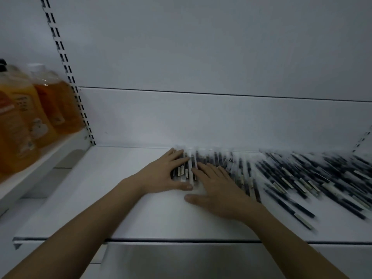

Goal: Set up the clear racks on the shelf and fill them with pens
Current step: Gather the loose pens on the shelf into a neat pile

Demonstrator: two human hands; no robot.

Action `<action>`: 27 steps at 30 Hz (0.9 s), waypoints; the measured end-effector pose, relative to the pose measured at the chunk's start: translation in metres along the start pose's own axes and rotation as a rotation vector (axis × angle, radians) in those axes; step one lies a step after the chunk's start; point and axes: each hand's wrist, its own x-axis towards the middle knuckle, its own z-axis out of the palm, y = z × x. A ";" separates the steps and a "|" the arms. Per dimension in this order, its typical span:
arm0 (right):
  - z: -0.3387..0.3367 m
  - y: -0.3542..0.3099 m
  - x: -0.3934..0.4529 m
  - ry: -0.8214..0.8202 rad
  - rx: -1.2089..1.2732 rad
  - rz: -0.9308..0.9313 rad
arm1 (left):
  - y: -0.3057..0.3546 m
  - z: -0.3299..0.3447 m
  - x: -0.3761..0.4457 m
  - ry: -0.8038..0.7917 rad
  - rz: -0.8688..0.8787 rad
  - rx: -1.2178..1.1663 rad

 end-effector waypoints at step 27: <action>-0.016 0.092 0.016 0.258 0.431 0.032 | 0.053 0.029 0.050 -0.020 0.003 0.056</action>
